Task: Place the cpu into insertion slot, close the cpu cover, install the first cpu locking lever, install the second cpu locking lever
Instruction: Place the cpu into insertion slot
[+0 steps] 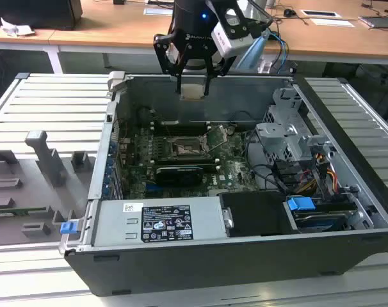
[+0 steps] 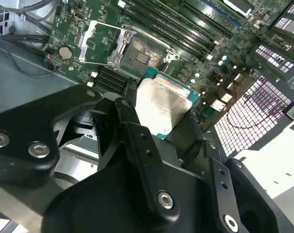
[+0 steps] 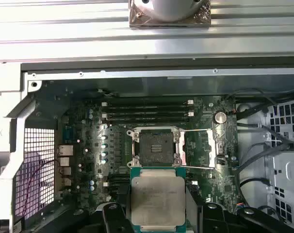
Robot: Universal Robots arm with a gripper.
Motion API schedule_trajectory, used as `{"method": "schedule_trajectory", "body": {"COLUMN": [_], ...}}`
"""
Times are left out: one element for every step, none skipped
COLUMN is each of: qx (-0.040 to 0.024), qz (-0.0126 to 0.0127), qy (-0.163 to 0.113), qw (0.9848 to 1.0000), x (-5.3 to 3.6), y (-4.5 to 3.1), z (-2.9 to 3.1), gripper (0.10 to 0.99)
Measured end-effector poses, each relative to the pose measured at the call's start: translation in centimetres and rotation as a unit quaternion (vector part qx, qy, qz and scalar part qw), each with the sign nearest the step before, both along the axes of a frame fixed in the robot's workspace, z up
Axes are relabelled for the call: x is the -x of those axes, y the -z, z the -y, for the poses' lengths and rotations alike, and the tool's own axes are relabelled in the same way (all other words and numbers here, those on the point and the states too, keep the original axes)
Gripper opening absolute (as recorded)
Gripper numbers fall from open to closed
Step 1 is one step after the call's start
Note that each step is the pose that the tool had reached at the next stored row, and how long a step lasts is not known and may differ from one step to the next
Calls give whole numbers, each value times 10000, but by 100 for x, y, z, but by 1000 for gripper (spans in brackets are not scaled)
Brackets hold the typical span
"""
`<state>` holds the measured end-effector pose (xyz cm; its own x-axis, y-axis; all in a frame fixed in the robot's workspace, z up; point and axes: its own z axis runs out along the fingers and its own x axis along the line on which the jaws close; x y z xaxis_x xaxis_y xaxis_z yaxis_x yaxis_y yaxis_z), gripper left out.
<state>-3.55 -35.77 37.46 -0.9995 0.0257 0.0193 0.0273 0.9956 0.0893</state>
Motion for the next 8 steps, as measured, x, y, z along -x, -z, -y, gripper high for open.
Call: {"method": "schedule_trajectory", "body": {"qx": [0,0,0,0,1,1,1,0], "qz": [-1,-3,-4,-4,-5,-4,-4,-4], "qy": [94,112,113,115,135,209,297,376], "qw": [10000,9999,9999,9999,9999,9998,9996,9993], "x": [0,0,0,0,0,-1,0,0], "y": [2,15,35,42,44,48,50,53], "z": [0,0,1,1,1,1,1,1], "gripper": [541,541,541,541,541,541,541,541]}}
